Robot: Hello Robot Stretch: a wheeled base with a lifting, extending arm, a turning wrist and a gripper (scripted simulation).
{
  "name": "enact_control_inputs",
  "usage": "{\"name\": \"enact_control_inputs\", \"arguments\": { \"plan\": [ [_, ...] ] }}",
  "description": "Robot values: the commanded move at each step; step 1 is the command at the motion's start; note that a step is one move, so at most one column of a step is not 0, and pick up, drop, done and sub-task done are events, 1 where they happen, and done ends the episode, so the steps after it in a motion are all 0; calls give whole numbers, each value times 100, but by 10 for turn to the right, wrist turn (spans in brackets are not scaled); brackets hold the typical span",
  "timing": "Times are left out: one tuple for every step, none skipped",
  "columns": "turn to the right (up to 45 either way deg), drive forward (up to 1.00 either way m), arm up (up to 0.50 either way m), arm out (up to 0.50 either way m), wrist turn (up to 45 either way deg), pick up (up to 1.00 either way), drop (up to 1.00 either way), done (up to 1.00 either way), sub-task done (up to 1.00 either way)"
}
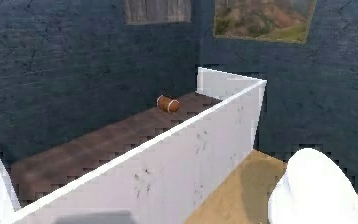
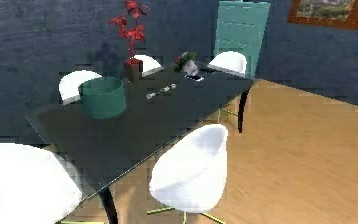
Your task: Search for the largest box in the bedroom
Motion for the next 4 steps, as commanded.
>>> {"name": "enact_control_inputs", "arguments": {
  "plan": [
    [0,10,0,0,0,0,0,0,0],
    [450,0,0,0,0,0,0,0,0],
    [450,0,0,0,0,0,0,0,0],
    [450,0,0,0,0,0,0,0,0]
  ]
}}
